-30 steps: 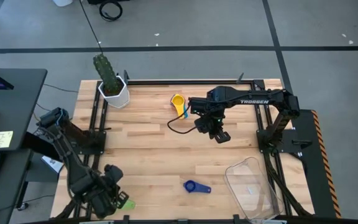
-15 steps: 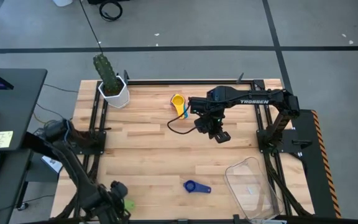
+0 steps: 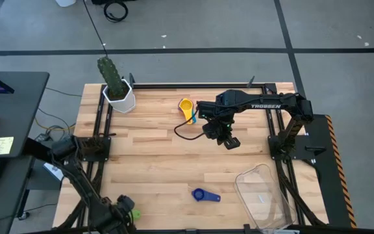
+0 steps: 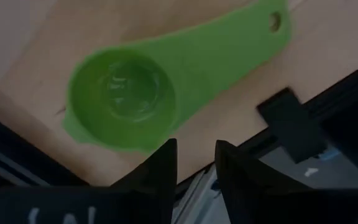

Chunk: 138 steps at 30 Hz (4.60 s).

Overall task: Nest measuring cups in basket
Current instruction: Stack the green measuring cup on top of the yellow measuring cup

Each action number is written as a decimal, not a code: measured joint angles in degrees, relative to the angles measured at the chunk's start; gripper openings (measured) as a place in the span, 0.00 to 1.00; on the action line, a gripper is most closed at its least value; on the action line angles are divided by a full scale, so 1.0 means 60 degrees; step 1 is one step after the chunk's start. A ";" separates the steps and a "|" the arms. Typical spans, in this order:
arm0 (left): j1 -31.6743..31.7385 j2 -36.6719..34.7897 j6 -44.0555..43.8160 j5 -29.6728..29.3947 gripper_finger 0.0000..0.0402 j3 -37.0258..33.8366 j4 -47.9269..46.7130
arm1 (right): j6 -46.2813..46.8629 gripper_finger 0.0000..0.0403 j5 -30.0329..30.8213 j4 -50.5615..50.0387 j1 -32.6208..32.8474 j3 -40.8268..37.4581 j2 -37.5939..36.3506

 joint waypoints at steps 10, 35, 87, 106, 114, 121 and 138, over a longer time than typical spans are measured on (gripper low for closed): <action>-0.0157 0.0234 0.1002 -0.0349 0.28 0.0000 -0.0062 | 0.0000 0.02 0.0000 -0.0002 -0.0028 0.0000 0.0000; 0.0914 0.0227 0.0831 0.1225 0.24 0.0004 0.0619 | 0.0073 0.02 -0.0066 0.0034 -0.0348 0.0000 0.0000; 0.0339 0.0282 0.1470 0.0166 0.24 -0.0828 0.0055 | 0.0535 0.02 -0.0084 0.0314 -0.0744 0.0000 0.0000; 0.0350 0.0282 0.1995 0.0252 0.24 -0.0874 -0.0423 | 0.1071 0.02 -0.0331 0.0752 -0.0747 0.0000 0.0000; 0.0334 0.0282 0.2116 0.0136 0.17 -0.0878 -0.0517 | 0.1071 0.02 -0.0335 0.0833 -0.0747 0.0000 0.0000; 0.0347 0.0267 0.2219 0.0136 0.04 -0.0884 -0.0592 | 0.1071 0.02 -0.0329 0.0905 -0.0747 0.0000 0.0000; 0.1770 -0.2071 0.4450 -0.0137 0.04 -0.0892 -0.3781 | 0.0737 0.02 -0.0270 0.0369 -0.0816 0.0344 -0.0345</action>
